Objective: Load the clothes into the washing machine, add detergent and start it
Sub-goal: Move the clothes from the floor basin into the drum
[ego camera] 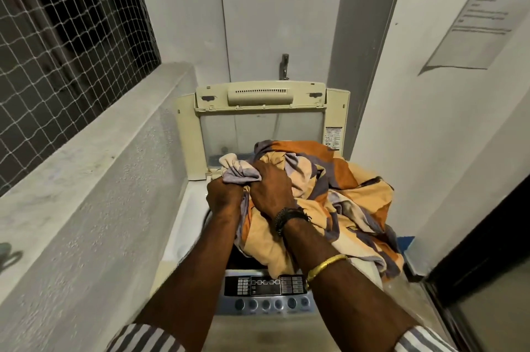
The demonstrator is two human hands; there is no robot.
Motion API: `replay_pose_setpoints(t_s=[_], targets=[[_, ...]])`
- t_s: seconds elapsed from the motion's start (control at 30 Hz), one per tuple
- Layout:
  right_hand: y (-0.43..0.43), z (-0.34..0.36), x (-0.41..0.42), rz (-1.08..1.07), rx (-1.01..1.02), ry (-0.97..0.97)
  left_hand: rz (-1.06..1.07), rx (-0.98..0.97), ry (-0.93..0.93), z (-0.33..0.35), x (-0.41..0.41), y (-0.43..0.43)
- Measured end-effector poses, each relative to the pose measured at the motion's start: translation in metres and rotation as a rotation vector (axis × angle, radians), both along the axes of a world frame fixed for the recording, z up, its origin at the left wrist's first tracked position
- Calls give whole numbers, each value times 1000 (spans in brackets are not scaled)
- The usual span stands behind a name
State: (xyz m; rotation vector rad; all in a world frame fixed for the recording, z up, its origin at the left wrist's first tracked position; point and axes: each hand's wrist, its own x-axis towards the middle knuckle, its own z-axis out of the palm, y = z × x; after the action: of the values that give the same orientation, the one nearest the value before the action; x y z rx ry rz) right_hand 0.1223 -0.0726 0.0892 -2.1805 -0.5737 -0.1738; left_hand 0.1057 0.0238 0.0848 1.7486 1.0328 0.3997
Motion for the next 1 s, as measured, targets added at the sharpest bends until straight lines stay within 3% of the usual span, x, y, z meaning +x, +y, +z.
replay_pose_setpoints(t_s=[0.2, 0.47, 0.7, 1.0], targets=[[2, 3, -5, 15, 136, -70, -10, 127, -1, 0, -5, 17], [2, -28, 13, 51, 327, 185, 13, 170, -67, -5, -1, 21], [-24, -73, 31, -55, 320, 361, -132, 193, -28, -34, 21, -10], [-47, -106, 62, -106, 192, 380, -328, 260, 0, -81, 61, -42]])
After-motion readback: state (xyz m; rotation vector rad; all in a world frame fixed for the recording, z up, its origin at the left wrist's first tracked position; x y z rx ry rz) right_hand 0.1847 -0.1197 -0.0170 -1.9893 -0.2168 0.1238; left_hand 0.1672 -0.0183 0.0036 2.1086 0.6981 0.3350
